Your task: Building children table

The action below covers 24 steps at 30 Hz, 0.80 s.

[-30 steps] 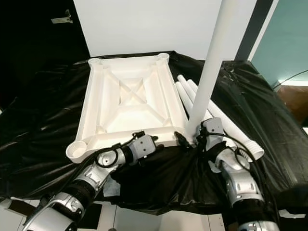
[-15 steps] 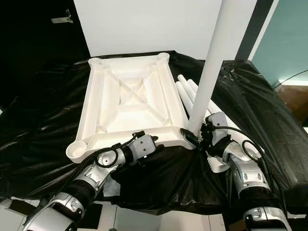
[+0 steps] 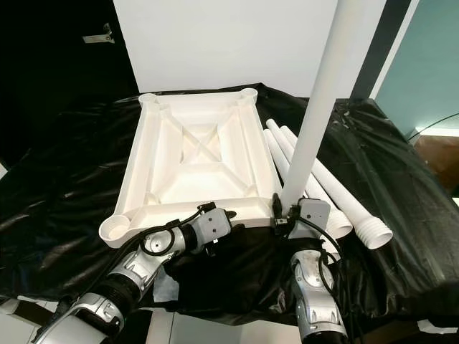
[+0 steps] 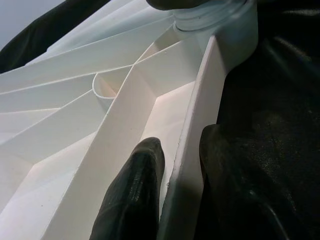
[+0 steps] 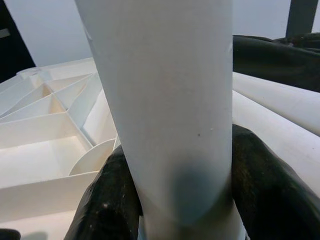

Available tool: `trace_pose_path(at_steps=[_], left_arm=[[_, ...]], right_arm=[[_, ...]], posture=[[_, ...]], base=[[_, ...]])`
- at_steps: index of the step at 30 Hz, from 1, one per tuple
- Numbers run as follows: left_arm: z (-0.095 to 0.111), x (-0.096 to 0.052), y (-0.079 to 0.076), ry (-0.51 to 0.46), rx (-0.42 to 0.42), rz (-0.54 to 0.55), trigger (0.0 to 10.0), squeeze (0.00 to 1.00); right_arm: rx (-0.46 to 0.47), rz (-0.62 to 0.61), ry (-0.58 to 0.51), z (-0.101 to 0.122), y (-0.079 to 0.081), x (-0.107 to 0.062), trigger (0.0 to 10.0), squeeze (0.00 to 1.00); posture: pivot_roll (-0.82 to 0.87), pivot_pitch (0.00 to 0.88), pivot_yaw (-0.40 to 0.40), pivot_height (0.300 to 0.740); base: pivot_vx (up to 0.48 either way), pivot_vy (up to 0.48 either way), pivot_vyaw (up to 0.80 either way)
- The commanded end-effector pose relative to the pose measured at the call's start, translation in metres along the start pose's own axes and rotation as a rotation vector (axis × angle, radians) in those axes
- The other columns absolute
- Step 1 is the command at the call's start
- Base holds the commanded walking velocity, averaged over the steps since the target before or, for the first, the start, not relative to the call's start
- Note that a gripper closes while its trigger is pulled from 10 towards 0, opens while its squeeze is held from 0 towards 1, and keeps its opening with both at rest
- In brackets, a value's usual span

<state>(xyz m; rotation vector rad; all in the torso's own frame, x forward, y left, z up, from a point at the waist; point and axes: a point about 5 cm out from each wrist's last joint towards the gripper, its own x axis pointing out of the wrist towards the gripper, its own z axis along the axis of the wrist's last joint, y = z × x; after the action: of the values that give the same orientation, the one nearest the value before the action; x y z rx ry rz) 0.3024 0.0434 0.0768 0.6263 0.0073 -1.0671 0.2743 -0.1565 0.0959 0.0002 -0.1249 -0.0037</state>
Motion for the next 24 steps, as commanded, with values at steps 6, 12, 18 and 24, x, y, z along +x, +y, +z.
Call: trace_pose_path(at_steps=[6, 12, 18, 24], left_arm=[[-0.032, -0.007, -0.026, 0.151, -0.07, -0.095, 10.0, 0.0], [-0.035, -0.01, -0.026, 0.159, -0.064, -0.101, 10.0, 0.0], [-0.033, -0.008, -0.025, 0.156, -0.072, -0.085, 10.0, 0.0], [-0.031, -0.004, -0.03, 0.147, -0.082, -0.085, 10.0, 0.0]], right_arm=[[-0.044, 0.083, 0.057, -0.007, 0.011, 0.002, 10.0, 1.0], [-0.115, 0.189, -0.003, 0.003, -0.002, 0.007, 10.0, 1.0], [-0.175, 0.293, 0.05, 0.0, -0.016, 0.01, 10.0, 0.0], [-0.21, 0.479, 0.08, 0.005, -0.028, 0.017, 10.0, 0.0]], posture=[[-0.04, 0.02, 0.005, 0.74], [-0.03, 0.016, 0.003, 0.74], [-0.04, 0.016, -0.012, 0.74], [-0.05, 0.014, -0.023, 0.74]], base=[[0.0, 0.0, 0.0], [0.0, 0.0, 0.0], [0.0, 0.0, 0.0], [0.0, 0.0, 0.0]])
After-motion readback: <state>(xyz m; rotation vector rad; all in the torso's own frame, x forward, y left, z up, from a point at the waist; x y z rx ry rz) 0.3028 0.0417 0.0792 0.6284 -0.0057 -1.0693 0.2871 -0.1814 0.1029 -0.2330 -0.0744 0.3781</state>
